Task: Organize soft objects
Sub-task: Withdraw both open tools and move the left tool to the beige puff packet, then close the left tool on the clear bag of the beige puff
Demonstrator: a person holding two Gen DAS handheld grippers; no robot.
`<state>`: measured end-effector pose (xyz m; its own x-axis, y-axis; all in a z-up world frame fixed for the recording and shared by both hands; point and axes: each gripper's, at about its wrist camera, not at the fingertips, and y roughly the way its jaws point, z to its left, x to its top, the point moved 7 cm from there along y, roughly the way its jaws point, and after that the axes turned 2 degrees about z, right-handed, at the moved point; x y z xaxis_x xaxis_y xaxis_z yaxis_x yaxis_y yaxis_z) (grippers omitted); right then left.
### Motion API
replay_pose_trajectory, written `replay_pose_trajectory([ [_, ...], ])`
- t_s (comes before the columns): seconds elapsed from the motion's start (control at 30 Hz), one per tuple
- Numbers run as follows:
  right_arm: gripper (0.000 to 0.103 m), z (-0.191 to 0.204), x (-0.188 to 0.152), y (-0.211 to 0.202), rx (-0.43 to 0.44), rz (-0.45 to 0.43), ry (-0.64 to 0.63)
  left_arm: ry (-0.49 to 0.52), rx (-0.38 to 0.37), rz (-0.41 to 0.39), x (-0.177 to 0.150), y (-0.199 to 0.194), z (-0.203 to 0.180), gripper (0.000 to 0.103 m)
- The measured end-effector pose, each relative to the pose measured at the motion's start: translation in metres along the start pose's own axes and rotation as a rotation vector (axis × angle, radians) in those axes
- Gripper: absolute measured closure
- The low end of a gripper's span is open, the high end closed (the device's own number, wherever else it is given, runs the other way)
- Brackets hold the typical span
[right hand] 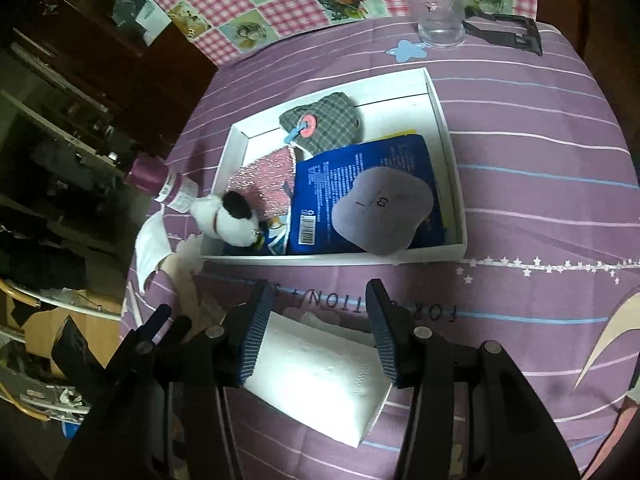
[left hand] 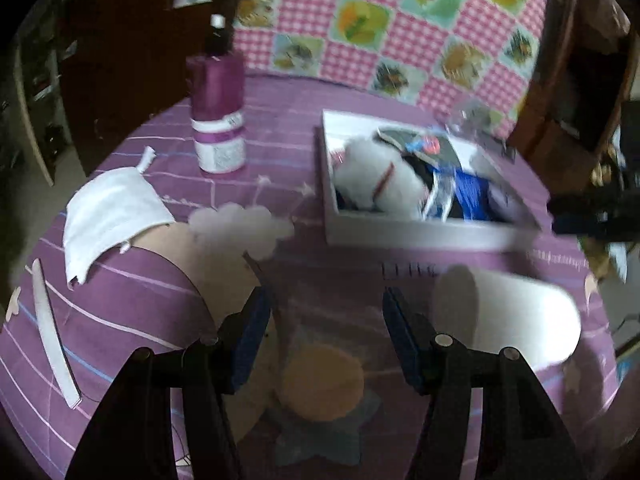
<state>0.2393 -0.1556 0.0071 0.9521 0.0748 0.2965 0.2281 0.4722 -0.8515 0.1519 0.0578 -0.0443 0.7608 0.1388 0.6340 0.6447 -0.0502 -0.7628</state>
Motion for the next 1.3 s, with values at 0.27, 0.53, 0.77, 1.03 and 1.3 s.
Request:
replay_pose_trajectory([
  [0.27, 0.053, 0.007, -0.008, 0.019, -0.068, 0.058, -0.037, 0.021, 0.003, 0.016, -0.004, 0.0, -0.004, 0.044],
  [0.53, 0.053, 0.026, -0.014, 0.018, -0.091, 0.047, -0.1, 0.027, 0.012, 0.038, -0.006, -0.002, 0.001, 0.044],
  [0.77, 0.053, 0.023, -0.014, 0.02, -0.108, 0.051, -0.086, 0.094, 0.029, 0.066, -0.014, 0.005, -0.01, 0.034],
  [1.03, 0.053, 0.047, -0.019, 0.02, -0.082, 0.012, -0.159, 0.071, 0.084, 0.121, -0.018, 0.016, 0.0, 0.031],
  [1.3, 0.053, 0.079, -0.032, 0.037, -0.08, 0.018, -0.334, 0.078, 0.101, 0.191, -0.026, 0.032, 0.003, 0.017],
])
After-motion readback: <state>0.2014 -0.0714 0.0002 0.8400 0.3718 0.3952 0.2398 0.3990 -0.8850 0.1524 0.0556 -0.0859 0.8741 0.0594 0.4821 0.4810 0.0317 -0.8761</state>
